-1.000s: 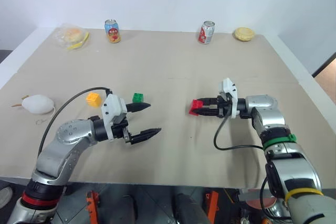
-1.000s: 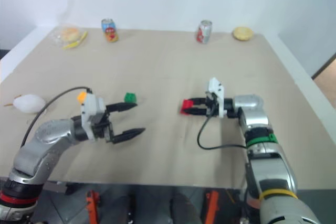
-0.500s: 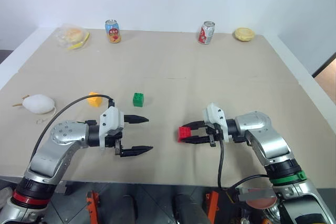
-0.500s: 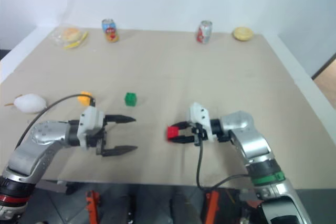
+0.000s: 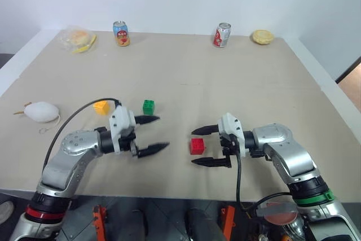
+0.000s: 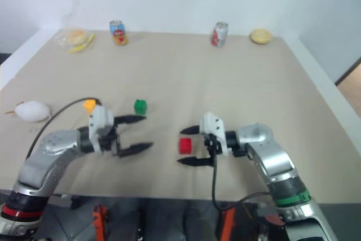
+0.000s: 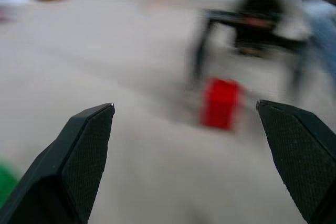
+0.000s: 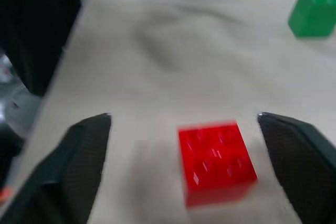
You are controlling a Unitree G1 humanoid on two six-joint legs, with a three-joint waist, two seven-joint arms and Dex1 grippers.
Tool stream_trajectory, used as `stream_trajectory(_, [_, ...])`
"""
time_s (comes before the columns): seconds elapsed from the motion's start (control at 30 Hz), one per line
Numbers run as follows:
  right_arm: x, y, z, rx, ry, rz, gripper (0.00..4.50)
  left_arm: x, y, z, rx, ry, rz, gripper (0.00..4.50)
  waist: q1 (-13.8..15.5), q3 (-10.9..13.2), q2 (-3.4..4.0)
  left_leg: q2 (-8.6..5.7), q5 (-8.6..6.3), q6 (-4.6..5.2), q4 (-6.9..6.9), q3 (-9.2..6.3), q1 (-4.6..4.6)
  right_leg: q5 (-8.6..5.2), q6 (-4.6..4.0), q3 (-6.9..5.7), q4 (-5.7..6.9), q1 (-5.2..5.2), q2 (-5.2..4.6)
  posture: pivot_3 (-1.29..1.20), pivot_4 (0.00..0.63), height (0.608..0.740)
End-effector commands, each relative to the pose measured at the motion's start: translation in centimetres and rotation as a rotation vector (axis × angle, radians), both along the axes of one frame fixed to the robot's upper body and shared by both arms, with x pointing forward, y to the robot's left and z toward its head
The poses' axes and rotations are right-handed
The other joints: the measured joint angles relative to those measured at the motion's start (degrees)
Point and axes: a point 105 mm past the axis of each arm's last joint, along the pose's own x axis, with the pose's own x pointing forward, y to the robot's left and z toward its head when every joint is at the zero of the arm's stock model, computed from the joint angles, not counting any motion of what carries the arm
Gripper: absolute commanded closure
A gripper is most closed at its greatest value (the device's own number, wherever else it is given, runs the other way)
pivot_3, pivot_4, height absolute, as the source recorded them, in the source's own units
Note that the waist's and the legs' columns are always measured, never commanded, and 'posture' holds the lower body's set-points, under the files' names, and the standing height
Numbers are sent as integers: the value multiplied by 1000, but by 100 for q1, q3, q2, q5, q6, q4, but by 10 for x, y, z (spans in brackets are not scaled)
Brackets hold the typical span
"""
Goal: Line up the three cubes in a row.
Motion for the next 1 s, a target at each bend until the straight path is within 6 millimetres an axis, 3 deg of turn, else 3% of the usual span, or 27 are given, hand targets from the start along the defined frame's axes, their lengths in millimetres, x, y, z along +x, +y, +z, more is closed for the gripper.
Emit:
stream_trajectory(0.03, [-9, 0, 39, 100, -59, 14, 18, 7, 0, 19, -92, -47, 163, 0, 11, -2, -3, 0, 0, 0, 1, -1, 0, 5, 9, 0, -1, 2, 0, 0, 150, 733])
stream_trajectory(0.13, [-2, 1, 54, 159, -103, -42, 18, 20, -1, 14, -127, -39, 343, 0, 12, -3, -5, -2, 0, 0, 1, -3, 2, 15, 27, 0, -1, 4, 1, 0, 150, 733])
stream_trajectory(0.27, [17, -2, 59, 161, -155, -129, 18, 43, 10, -4, -155, 17, 657, 0, 14, -3, -5, -4, 3, 2, 4, -6, 3, 21, 23, 1, -1, 4, 5, 0, 150, 733])
stream_trajectory(0.4, [25, 1, 68, 190, -190, -152, 18, 53, 15, -19, -137, 53, 796, 0, 12, -4, -7, -8, 5, 4, 6, -6, 3, 23, 17, 7, -1, 2, 6, 0, 150, 733])
stream_trajectory(0.6, [38, 4, 75, 210, -209, -178, 18, 63, 3, -44, -74, 92, 816, 0, 29, -5, -7, -11, 5, 4, 5, -8, 0, 24, 21, 7, -2, 3, 6, 0, 150, 733])
stream_trajectory(0.97, [36, 5, 79, 220, -213, -195, 18, 92, -11, -49, -79, 102, 845, 0, 110, -5, -7, -13, 4, 3, -1, -9, -3, 26, 30, 7, -4, -2, 6, 0, 150, 733])
stream_trajectory(1.0, [36, 5, 78, 221, -212, -197, 2, 93, -13, -50, -75, 103, 844, 257, 115, -4, -7, -13, 4, 3, -2, -10, -3, 26, 31, 6, -4, -3, 6, 0, 150, 733])
